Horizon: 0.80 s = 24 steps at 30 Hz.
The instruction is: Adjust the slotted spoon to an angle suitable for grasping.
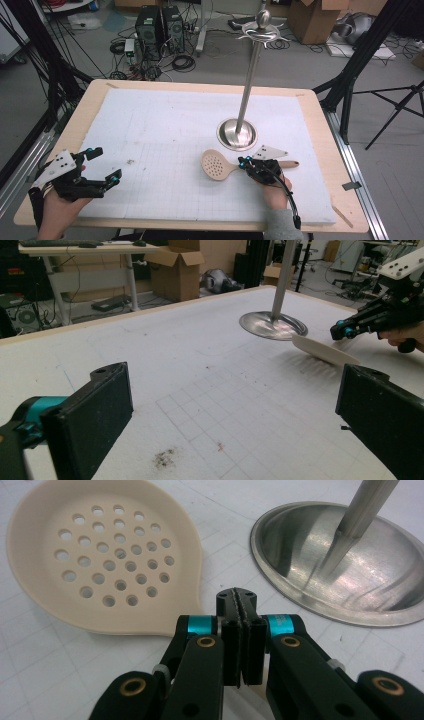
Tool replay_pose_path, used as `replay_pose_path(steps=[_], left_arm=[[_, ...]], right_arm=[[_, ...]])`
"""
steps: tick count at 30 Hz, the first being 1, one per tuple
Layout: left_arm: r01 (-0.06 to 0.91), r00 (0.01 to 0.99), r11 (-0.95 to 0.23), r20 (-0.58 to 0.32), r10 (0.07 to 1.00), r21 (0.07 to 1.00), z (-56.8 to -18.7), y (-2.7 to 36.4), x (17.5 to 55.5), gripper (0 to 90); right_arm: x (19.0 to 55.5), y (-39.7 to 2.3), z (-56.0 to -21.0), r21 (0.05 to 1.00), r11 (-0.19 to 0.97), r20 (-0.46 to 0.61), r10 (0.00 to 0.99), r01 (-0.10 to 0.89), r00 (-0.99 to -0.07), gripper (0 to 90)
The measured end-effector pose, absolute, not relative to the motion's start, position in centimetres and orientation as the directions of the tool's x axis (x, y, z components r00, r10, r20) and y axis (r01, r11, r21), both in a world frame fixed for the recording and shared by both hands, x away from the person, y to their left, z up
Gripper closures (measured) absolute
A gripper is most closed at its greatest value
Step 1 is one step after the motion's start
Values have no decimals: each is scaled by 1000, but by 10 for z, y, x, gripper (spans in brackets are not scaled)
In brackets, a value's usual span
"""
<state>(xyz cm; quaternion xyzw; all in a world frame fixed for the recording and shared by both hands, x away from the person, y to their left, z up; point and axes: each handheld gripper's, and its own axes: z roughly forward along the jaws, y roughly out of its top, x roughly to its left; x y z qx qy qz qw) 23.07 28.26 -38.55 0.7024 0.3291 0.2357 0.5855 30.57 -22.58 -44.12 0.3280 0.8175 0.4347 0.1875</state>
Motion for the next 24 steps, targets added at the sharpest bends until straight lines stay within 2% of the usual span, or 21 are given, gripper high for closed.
replay_pose_path(steps=[24], left_arm=[[200, 653, -99, -57, 755, 975, -388, 290, 223, 21]], right_arm=[[315, -209, -448, 786, 481, -86, 707, 388, -702, 900]])
